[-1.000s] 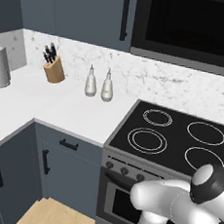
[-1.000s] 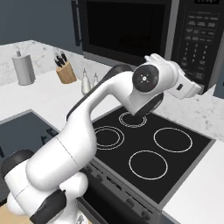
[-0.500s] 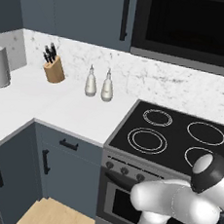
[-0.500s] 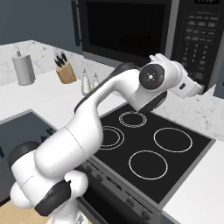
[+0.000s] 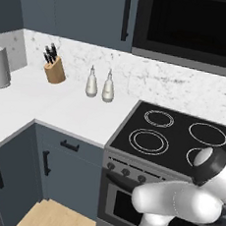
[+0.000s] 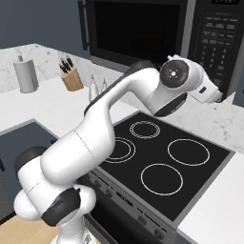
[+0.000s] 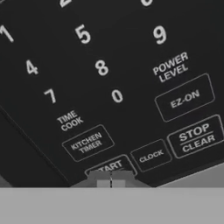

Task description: Pick the potato from the sink and place it in the bowl. Then pick the bowl and place it in the microwave. Then close the microwave door and press the start button.

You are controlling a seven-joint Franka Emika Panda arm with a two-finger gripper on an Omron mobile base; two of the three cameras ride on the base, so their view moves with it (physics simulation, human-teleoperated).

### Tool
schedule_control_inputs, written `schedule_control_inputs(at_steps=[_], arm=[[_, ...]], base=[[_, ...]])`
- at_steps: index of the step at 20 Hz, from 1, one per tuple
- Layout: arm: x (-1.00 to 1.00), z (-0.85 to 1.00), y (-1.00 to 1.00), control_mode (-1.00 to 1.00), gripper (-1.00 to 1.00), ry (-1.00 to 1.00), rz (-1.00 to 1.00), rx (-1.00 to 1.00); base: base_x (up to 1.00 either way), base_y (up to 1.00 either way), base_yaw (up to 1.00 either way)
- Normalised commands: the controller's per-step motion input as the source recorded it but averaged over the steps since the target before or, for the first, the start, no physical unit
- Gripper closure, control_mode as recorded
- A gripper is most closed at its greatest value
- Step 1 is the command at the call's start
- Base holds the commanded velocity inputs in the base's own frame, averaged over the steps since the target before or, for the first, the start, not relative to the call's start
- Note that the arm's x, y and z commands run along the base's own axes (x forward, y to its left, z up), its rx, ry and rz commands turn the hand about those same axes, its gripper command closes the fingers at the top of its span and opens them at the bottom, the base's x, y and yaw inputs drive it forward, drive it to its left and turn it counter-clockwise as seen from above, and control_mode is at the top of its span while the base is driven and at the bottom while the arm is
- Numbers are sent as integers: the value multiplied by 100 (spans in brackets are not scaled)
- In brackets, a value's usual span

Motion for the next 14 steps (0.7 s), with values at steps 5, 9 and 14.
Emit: schedule_control_inputs(at_steps=[5, 9, 14], arm=[[-57, 0, 8, -100, 100, -11, 0, 6], [-82, 0, 26, -100, 100, -32, 0, 8], [-61, 5, 49, -100, 100, -62, 0, 0]], base=[[0, 0, 0], [0, 0, 0], [0, 0, 0]])
